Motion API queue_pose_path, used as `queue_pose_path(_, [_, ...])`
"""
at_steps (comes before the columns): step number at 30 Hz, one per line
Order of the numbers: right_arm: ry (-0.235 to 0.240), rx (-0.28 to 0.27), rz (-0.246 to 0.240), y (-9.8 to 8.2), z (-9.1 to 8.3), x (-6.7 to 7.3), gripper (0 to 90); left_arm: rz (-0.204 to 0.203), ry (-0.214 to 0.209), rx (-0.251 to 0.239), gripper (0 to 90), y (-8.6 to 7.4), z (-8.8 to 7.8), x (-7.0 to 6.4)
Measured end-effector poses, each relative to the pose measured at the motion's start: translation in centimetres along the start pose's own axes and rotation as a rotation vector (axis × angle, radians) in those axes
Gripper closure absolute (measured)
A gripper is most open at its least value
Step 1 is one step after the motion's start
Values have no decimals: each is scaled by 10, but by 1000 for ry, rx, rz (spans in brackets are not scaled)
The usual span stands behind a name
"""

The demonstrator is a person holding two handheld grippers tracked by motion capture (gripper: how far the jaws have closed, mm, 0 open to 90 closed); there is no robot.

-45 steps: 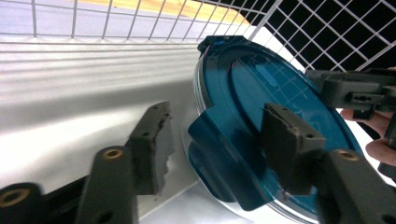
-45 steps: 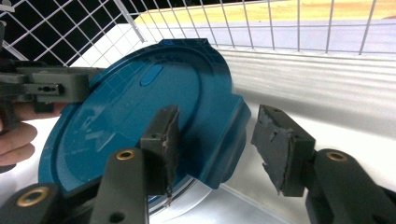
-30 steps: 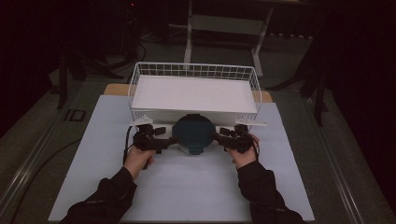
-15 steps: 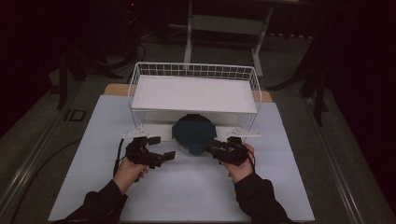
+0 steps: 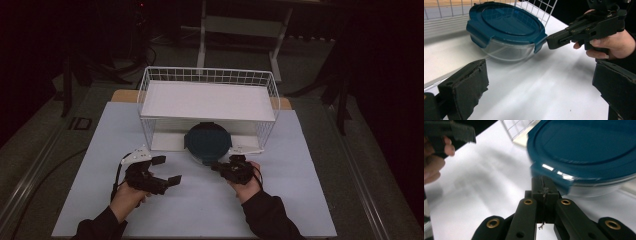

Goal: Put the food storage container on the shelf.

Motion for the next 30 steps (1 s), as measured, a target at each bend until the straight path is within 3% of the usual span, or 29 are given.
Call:
queue_pose_path(3, [-9, 32, -11, -5, 10, -1, 900, 17, 17, 2, 4, -4, -3, -3])
queue_pose_path(9, [-50, 22, -15, -4, 19, -5, 900, 62, 101, -6, 4, -17, -10, -5])
queue_pose_path(13, [-51, 13, 0, 0, 23, -8, 900, 58, 131, -31, 4, -22, -15, -3])
queue_pose_path(18, [-60, -8, 8, 9, 30, -10, 900, 42, 113, -35, 4, -25, -13, -2])
queue_pose_path(24, [-80, -23, 3, 19, 41, -13, 900, 70, 105, -42, 4, -26, -12, -6])
queue_pose_path(30, [-102, -36, 8, 28, 49, -18, 900, 72, 106, -55, 4, -26, -13, -6])
Point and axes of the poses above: each handheld gripper's, and its own axes: z roughly forward along the jaws, y roughly out of its top, x roughly to its left, the point moved 5 cm from there along z, roughly forward along the jaws, and after that the axes turned 12 degrees about z, right-handed, at the moved point
